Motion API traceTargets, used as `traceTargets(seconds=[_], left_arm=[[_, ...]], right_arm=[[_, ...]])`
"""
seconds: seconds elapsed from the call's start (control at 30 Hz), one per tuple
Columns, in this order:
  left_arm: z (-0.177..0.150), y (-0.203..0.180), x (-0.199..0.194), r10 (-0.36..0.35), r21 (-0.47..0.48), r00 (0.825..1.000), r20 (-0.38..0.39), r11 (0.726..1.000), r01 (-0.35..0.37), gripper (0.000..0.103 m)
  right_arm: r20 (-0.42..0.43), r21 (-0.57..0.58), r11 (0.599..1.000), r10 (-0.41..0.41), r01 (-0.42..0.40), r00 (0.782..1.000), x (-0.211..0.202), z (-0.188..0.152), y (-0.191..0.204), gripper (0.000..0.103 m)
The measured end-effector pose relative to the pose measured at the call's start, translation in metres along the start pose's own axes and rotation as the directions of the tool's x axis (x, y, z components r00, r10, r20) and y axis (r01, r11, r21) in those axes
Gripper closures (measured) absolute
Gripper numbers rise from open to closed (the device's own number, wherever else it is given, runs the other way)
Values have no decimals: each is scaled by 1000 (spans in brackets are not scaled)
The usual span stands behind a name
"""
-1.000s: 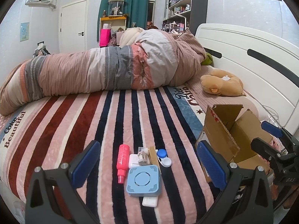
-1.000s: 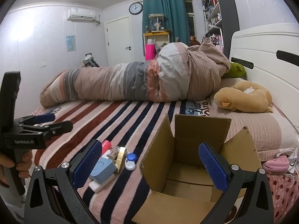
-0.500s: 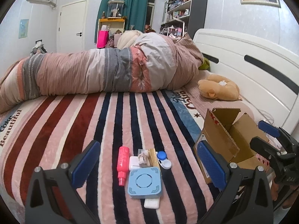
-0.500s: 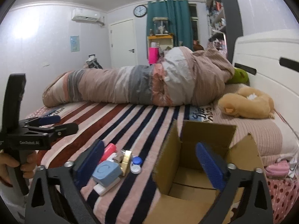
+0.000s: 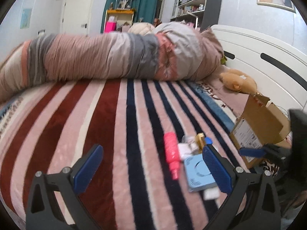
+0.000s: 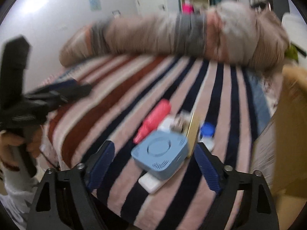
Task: Organize rigid objects
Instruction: 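Grasp the light blue square device with the right gripper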
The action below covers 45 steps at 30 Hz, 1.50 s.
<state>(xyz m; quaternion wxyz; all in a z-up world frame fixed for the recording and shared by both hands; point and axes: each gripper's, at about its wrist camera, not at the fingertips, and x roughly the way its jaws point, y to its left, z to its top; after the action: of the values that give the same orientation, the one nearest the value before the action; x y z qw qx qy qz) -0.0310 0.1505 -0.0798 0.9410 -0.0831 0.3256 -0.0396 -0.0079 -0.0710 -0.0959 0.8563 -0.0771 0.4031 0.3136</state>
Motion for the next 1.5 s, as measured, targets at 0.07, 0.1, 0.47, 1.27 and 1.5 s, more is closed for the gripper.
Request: traceTargets(seconds=[0.07,0.1,0.47,1.27,1.5], left_arm=[[-8,10,6,-13,-21,1000,-15,1000,13,1],[-11,15,9,-23,-34,999,-22,999,23,1],[-28,37,18,-36,-95,998,-47,995,31,1],[-30,25,35,-245,-92,959,-144,968,233,1],[-27,27,43,-319,-110,931,-179,946,304,1]], right_arm=[[-60,35,999,-5,7,998,26,-3,0,18],[-75,45,999,-6,9,997,34,-3,0,18],[-170,36,983,-171,180,970,98,4,23,14],[-176,-131,974,-207,186,962,94,-2,31,16],[-88,-129,976,-186,174,979,79,0,32,24]])
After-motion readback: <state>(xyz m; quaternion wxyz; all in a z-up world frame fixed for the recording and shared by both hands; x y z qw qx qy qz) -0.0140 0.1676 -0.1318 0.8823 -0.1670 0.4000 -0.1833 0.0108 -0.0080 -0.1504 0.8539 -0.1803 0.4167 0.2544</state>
